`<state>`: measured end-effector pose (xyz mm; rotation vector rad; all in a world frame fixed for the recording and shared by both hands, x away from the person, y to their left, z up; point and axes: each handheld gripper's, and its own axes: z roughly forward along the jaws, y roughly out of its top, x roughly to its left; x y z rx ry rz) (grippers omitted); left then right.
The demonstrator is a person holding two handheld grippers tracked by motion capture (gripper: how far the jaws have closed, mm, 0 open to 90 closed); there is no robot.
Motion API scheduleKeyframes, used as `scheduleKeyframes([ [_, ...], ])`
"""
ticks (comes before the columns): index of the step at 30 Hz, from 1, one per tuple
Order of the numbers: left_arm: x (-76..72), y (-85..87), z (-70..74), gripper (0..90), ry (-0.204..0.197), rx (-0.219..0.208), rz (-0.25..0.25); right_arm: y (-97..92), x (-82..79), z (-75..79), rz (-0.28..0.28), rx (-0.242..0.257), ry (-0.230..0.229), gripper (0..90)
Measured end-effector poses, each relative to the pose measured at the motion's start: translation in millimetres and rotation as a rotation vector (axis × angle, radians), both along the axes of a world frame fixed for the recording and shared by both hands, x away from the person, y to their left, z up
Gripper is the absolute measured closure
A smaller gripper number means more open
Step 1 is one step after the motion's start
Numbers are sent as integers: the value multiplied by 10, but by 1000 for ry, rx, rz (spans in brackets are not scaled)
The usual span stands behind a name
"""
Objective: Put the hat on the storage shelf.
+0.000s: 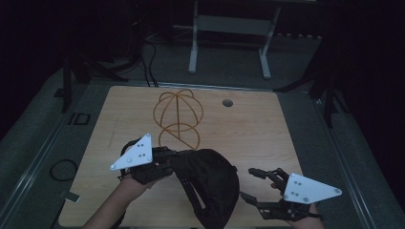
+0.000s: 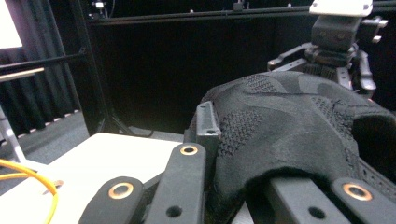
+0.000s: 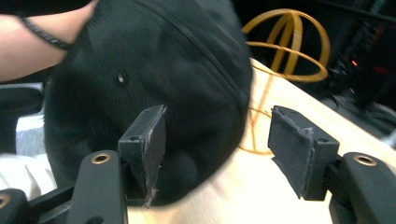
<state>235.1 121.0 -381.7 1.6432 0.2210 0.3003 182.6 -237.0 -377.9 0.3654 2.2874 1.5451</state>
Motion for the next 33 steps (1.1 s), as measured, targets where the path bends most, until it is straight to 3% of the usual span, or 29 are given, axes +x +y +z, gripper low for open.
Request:
scheduleKeyframes([
  [3,1,-42,-13,879,6,9,-32,163,38,17,46,-30,-15,362],
  [7,-1,-76,-23,879,0,21,-38,312,85,26,80,-75,-51,361],
  [10,13,-70,-25,879,6,13,-40,358,123,18,98,-87,-63,414],
  [16,38,-100,-30,878,20,21,-33,379,109,13,109,-79,-94,678],
  [22,89,-109,-61,878,38,32,-23,374,116,6,115,-88,-95,853],
  [28,133,-112,-89,871,62,35,-17,357,120,4,115,-67,-85,876],
  [33,128,-108,-94,843,53,29,-4,315,119,41,106,-39,-80,877],
])
